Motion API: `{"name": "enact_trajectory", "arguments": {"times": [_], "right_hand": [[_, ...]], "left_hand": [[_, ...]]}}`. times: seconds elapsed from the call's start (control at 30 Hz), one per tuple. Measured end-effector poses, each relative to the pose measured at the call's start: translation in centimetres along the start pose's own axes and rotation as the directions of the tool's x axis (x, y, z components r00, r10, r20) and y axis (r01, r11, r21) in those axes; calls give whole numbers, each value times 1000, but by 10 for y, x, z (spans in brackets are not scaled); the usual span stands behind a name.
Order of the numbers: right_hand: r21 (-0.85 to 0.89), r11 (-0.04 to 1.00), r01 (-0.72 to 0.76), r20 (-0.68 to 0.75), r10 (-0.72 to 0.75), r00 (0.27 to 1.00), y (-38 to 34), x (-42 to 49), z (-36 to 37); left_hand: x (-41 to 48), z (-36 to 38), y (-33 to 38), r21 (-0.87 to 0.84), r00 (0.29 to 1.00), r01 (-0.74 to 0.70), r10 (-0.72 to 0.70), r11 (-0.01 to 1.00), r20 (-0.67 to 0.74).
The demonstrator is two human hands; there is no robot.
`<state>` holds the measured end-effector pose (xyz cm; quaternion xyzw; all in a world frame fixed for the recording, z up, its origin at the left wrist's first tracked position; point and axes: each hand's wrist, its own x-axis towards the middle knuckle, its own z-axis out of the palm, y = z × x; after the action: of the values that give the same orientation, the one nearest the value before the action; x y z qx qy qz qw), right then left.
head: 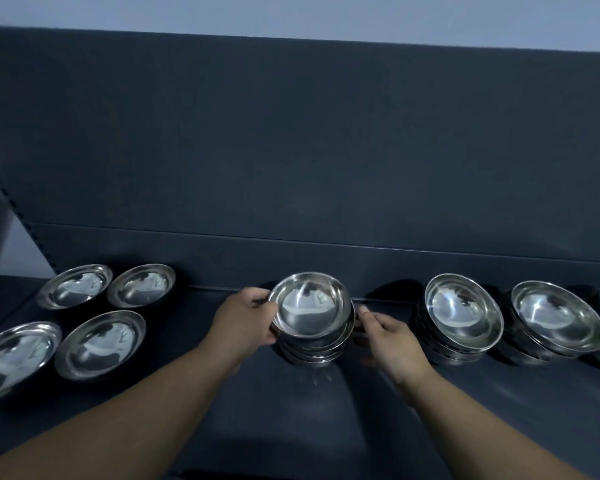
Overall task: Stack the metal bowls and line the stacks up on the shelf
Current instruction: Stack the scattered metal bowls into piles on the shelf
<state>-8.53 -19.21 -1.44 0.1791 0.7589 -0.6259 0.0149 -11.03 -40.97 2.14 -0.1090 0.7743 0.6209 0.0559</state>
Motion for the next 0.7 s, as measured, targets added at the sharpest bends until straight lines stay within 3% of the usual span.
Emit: {"name": "enact_trajectory", "arguments": {"times": [0.27,0.4,0.7], "right_hand": [[-7,1000,24,62,-23,998,3,-5,0],[4,999,40,95,-41,995,4,-8,-2],[52,992,111,159,-118,980,7,-10,-13]], "left_hand": [[-4,17,-4,157,998,-41,47,987,-36],[-12,20,-5,210,1000,14,-17,978,13],[-22,46,-9,-21,999,46,-46,999,13]]}}
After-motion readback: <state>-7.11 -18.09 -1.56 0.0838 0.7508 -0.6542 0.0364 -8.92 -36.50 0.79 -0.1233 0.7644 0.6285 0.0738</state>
